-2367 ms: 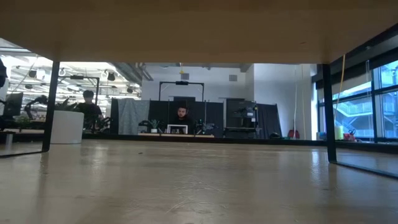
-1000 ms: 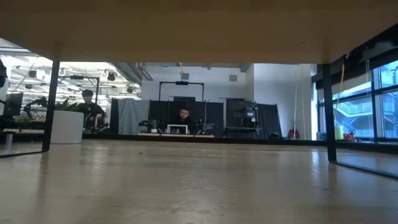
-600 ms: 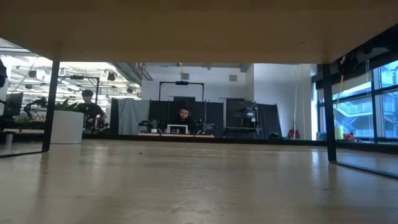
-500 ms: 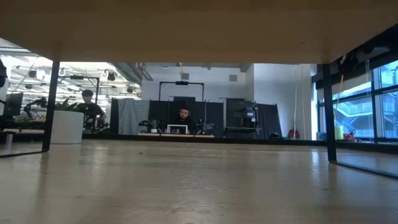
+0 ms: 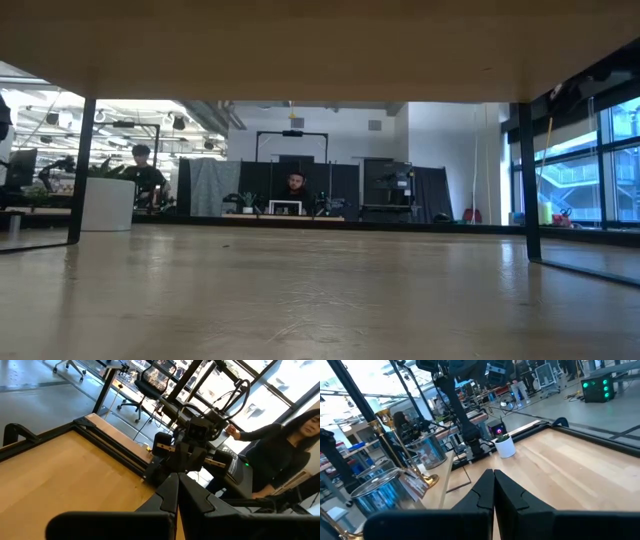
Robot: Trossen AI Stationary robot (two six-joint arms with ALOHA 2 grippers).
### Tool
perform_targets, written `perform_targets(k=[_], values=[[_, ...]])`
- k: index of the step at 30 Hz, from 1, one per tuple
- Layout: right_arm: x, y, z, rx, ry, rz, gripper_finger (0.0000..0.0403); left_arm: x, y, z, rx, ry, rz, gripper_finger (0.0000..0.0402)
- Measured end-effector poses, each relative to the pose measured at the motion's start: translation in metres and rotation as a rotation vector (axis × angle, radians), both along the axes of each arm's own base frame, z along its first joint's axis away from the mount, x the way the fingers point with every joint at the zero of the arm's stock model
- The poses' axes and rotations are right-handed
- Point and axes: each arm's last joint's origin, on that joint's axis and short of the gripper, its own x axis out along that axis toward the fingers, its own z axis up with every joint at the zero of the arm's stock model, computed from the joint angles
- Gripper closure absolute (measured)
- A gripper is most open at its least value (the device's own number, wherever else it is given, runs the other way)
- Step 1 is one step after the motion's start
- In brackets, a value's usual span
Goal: Pick & Place candle stick holders
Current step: Return to Home Position
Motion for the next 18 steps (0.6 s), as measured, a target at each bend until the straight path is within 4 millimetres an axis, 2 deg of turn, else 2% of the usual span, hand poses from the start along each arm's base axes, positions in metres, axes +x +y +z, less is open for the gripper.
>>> perform_targets(k=[7, 14, 18], values=[[0.001, 0.003, -0.001, -0.006, -0.005, 0.002, 0.0399, 0.0, 0.0, 0.0, -0.001, 0.004, -0.001, 0.04], [0.013, 0.008, -0.032, 0.046, -0.004, 0.028, 0.0399, -0.001, 0.001, -0.002, -0.006, 0.018, -0.014, 0.04], [0.014, 0.01, -0.034, 0.049, -0.043, 0.028, 0.0399, -0.001, 0.001, -0.002, -0.006, 0.018, -0.014, 0.0399]])
